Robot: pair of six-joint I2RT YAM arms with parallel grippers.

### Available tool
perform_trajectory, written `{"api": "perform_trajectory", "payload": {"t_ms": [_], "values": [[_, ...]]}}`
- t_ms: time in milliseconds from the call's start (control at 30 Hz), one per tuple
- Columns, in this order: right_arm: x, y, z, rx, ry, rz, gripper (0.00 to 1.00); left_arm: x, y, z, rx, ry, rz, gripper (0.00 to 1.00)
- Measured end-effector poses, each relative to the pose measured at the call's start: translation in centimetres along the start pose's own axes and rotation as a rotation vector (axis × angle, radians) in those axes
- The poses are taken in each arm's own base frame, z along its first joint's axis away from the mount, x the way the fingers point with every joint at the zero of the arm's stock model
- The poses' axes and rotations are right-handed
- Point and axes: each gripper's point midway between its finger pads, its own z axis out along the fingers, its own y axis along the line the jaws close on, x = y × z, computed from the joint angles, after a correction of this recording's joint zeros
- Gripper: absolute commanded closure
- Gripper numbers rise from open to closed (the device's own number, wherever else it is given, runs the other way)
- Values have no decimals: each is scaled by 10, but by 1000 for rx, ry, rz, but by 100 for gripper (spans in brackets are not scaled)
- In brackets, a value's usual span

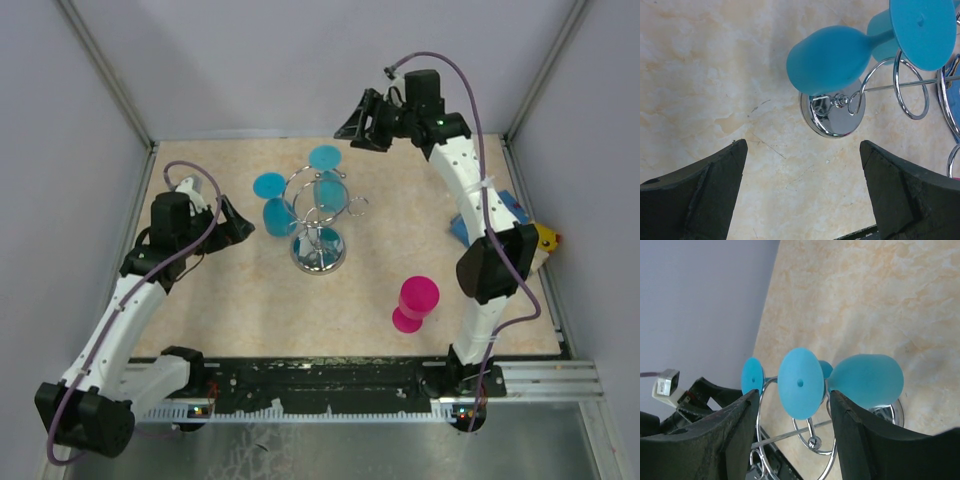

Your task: Take the wine glass off the wine glass rack

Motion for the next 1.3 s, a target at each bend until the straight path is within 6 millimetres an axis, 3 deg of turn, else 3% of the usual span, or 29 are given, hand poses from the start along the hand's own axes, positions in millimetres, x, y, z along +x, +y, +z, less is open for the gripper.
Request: {"api": "perform_trajectory", "payload": {"t_ms": [233, 833, 1167, 1300], "values": [[22, -2, 13, -4, 54, 13, 42, 1, 5, -1, -23, 0, 14, 0], [31, 9, 23, -58, 70, -10, 42, 1, 9, -3, -39, -4, 23, 0], [46, 18, 32, -121, 107, -2, 42, 4, 12, -2, -51, 0, 32, 0], [46, 20, 34, -134, 108, -1, 53, 5, 14, -2, -56, 3, 36, 0]]}}
